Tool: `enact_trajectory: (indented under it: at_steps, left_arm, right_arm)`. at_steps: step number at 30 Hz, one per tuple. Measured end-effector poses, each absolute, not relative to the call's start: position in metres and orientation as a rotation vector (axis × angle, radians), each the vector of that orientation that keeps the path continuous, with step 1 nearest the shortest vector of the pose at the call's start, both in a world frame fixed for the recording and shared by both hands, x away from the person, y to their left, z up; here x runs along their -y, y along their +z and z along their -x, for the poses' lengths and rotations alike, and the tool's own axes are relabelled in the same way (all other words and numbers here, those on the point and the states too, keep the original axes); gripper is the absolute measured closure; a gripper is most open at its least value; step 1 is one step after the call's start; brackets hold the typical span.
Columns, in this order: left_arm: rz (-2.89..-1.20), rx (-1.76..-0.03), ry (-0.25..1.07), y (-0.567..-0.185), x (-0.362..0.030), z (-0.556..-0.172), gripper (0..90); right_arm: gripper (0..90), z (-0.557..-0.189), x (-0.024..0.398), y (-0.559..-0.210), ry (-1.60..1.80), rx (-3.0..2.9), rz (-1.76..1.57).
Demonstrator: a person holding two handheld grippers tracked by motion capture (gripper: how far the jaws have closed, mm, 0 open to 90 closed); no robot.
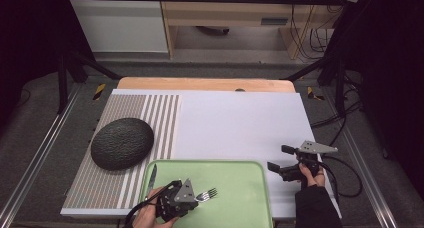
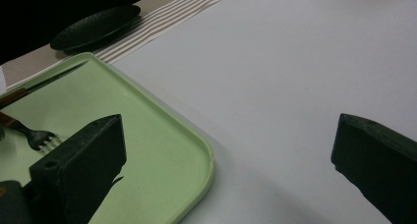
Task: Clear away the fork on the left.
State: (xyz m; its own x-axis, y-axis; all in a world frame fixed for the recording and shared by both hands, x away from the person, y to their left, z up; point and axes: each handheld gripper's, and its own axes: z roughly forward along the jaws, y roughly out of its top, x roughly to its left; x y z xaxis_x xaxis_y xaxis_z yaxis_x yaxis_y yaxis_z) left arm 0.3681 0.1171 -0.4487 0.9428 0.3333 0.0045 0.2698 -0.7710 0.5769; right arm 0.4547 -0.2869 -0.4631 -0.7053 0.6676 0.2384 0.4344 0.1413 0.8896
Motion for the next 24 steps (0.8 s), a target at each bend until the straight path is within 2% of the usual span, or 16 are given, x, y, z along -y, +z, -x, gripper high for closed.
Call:
enact_trajectory:
  at_steps: [24]
  left_arm:
    - [-2.497, -0.479, 0.238, -0.459, -0.126, -0.378, 89.8]
  right_arm:
    - [0.3, -0.455, 0.286, -0.464, 1.596, -2.202, -1.085]
